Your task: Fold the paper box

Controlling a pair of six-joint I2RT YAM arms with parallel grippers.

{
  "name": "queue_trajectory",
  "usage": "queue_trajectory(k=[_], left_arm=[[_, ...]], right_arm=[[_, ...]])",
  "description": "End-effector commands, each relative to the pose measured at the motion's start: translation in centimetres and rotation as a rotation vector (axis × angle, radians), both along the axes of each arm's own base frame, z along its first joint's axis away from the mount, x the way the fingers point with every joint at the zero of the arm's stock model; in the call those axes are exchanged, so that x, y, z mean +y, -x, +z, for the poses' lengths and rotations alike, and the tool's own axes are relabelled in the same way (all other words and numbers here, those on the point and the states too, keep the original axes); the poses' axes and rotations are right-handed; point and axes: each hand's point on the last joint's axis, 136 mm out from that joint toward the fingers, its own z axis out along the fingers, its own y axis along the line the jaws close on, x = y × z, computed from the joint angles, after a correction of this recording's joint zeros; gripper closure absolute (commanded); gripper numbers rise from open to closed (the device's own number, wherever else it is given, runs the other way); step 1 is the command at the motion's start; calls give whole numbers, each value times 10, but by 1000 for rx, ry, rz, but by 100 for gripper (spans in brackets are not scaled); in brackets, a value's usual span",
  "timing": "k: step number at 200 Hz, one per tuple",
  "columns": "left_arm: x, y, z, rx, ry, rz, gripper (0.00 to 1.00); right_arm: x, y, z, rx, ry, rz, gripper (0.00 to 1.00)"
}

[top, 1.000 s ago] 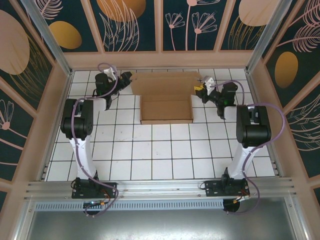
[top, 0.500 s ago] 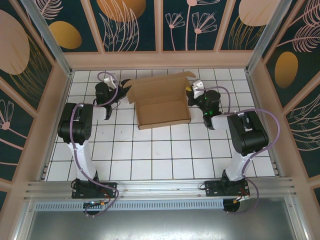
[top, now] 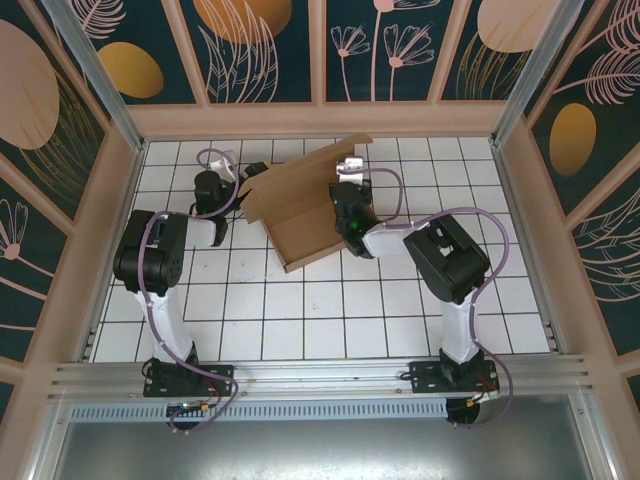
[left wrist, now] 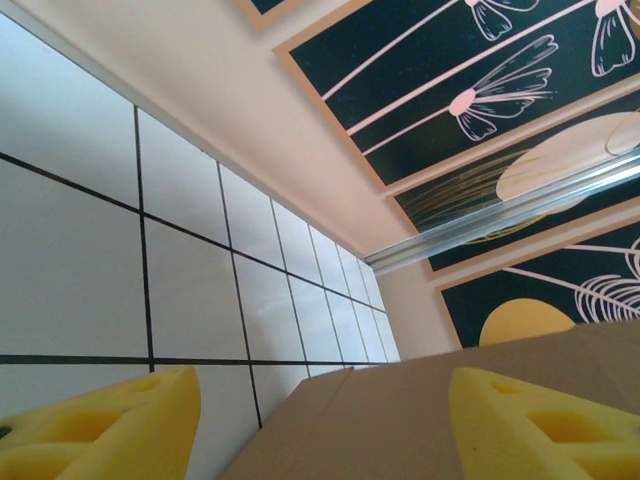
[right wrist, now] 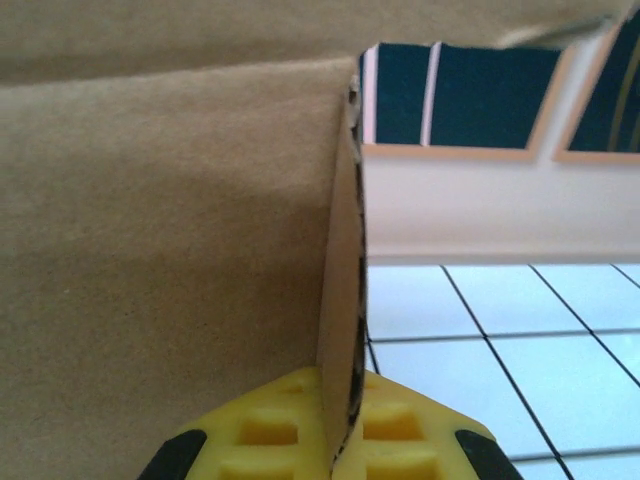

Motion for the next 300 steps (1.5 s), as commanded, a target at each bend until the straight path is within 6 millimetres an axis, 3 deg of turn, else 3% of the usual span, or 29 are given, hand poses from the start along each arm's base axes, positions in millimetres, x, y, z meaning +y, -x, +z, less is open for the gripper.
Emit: queue_trajectory(k=[1, 42, 50, 53, 57, 69, 80, 89, 113, 138, 157, 170, 199, 246, 253, 276, 279, 300], left_arm=[[-1, 5, 24, -59, 17, 4, 33], [12, 10, 19, -23, -77, 54, 29], [19, 11, 18, -14, -108, 70, 28], [22, 11, 17, -6, -120, 78, 28], [27, 11, 18, -4, -139, 89, 28], [40, 14, 17, 10, -203, 121, 27], [52, 17, 10, 33, -284, 151, 26], [61, 22, 20, 10, -350, 177, 25], [77, 38, 23, -23, -515, 214, 24], [87, 55, 47, -183, -606, 272, 25], [67, 73, 64, -424, -677, 163, 24], [64, 78, 70, -536, -745, 152, 22], [46, 67, 83, -714, -804, 65, 20], [42, 17, 77, -736, -835, 63, 17], [39, 8, 63, -712, -832, 41, 17], [24, -1, 46, -717, -783, -54, 18], [22, -5, 54, -742, -774, -58, 19], [12, -15, 49, -745, -726, -110, 22]], right_arm=[[-33, 2, 11, -36, -8, -178, 100], [-51, 4, 3, 52, 38, -19, 100], [-54, 7, -3, 92, 34, 65, 100], [-46, 11, -6, 117, 32, 125, 100], [-54, 10, -9, 147, 21, 167, 100], [-60, 22, -12, 180, -30, 330, 99], [-75, 28, -12, 182, -57, 369, 100], [-81, 32, -15, 193, -48, 413, 100], [-74, 52, -17, 190, -33, 618, 100], [-65, 64, -13, 156, -17, 746, 100], [-61, 64, -13, 161, -18, 777, 100], [-59, 63, -16, 178, -23, 788, 100], [-59, 62, -17, 189, -22, 783, 100], [-57, 66, -20, 199, -3, 794, 100], [-57, 66, -20, 198, 0, 794, 100], [-57, 66, -21, 203, 12, 794, 100], [-57, 66, -21, 205, 14, 794, 100], [-57, 64, -20, 204, 21, 789, 100]])
